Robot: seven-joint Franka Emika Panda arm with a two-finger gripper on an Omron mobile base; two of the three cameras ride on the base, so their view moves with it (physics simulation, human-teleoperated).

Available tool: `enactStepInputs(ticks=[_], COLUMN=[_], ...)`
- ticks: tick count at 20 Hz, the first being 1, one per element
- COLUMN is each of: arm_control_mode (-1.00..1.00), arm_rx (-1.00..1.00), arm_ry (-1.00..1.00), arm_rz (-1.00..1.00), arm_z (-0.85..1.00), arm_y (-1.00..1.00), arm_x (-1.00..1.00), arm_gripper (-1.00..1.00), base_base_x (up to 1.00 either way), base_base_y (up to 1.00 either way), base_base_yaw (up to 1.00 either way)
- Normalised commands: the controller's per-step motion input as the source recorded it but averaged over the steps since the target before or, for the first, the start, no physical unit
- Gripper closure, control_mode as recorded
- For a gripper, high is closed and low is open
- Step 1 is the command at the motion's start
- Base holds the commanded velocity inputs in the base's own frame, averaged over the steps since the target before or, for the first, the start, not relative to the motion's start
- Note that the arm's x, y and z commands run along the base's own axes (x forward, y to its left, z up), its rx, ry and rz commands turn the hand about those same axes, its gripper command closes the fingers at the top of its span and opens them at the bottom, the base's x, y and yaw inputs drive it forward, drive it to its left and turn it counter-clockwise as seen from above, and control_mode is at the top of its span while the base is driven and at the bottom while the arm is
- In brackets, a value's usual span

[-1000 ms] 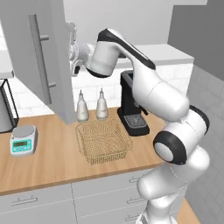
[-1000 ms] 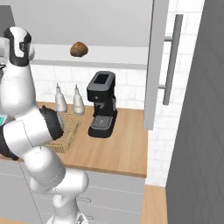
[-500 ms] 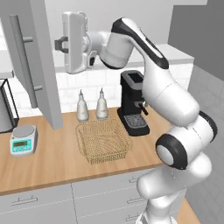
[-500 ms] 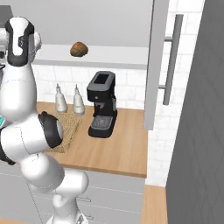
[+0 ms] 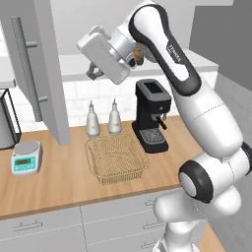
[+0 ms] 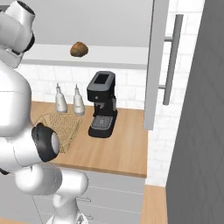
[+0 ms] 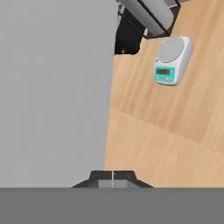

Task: Open the cabinet, pick up the bread from the cabinet and place it in the basket. Then move the basket to the dining counter.

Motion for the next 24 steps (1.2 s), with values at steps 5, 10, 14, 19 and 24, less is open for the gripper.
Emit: enactStepInputs(ticks=[5, 10, 14, 19, 24], arm_control_mode=[-1.00, -1.00, -1.00, -1.00, -1.00], arm_rx=[-0.46, -0.32, -0.26, -0.24, 0.03], arm_ry=[-0.55, -0.17, -0.23, -0.26, -0.07], arm_rz=[-0.29, -0.24, -0.18, -0.20, -0.07], arm_z=[-0.82, -0.18, 0.08, 0.20, 0.00], arm_y=[-0.55, -0.94, -0.76, -0.55, -0.33], arm_x=[0.54, 0.89, 0.89, 0.65, 0.61], arm_gripper=[1.00, 1.00, 1.00, 1.00, 1.00], base_base_x=[0.00, 0.00, 0.00, 0.00, 0.00], base_base_y=[0.00, 0.00, 0.00, 0.00, 0.00], base_base_yaw=[0.00, 0.00, 0.00, 0.00, 0.00])
